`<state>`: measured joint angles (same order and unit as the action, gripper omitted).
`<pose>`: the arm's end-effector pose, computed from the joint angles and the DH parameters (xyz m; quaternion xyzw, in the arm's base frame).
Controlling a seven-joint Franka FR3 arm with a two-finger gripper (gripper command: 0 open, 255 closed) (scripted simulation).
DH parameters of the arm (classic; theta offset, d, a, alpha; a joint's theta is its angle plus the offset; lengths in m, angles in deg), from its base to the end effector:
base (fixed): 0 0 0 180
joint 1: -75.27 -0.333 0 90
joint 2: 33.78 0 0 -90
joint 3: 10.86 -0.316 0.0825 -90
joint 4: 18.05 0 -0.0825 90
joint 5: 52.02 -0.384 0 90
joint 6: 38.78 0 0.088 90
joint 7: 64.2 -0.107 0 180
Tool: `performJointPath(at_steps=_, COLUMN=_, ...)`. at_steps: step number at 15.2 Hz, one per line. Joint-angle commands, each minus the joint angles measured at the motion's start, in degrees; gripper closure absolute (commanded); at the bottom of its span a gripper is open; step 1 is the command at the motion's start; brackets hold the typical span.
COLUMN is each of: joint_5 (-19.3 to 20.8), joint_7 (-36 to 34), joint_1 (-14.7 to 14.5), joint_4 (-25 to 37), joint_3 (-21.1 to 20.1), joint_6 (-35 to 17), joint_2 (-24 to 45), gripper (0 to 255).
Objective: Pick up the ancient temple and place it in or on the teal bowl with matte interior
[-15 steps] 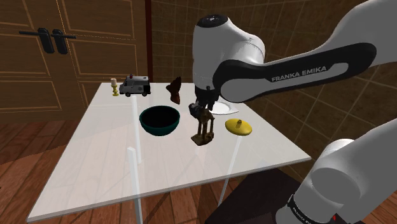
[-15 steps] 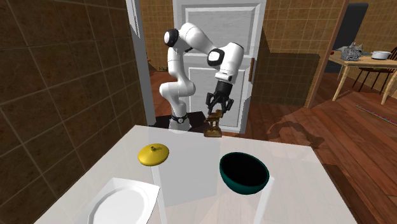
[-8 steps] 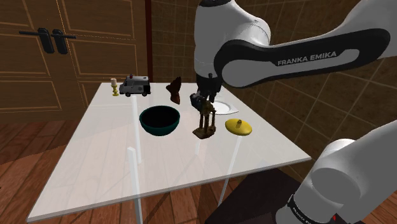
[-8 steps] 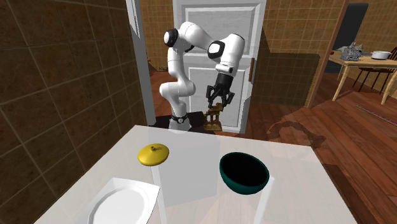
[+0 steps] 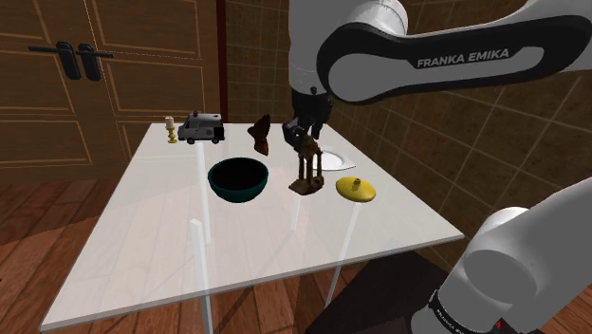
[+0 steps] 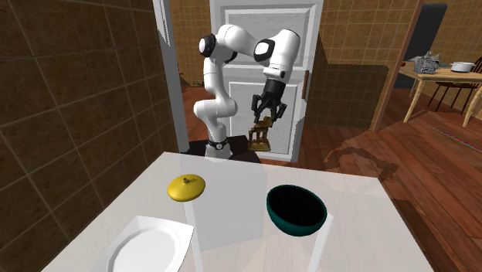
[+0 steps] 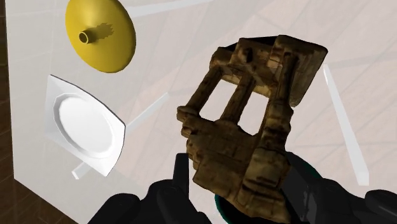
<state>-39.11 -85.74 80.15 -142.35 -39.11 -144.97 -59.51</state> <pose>0.4022 0.1866 0.5633 0.9763 0.0259 0.1133 0.1825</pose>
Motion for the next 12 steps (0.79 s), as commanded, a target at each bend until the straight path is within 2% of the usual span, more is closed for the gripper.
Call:
performJointPath(at_steps=1, joint_5=1.3, joint_7=-0.3, joint_1=1.1, joint_4=3.8, joint_3=-0.7, joint_6=0.6, joint_2=3.5, gripper=255)
performJointPath(at_steps=7, joint_5=8.3, joint_7=-3.0, joint_1=3.9, joint_4=19.8, joint_3=-4.4, joint_6=4.1, joint_2=18.7, gripper=255)
performJointPath(at_steps=12, joint_5=16.0, joint_7=-5.0, joint_1=2.5, joint_4=36.3, joint_3=-6.4, joint_6=10.1, joint_2=33.0, gripper=255)
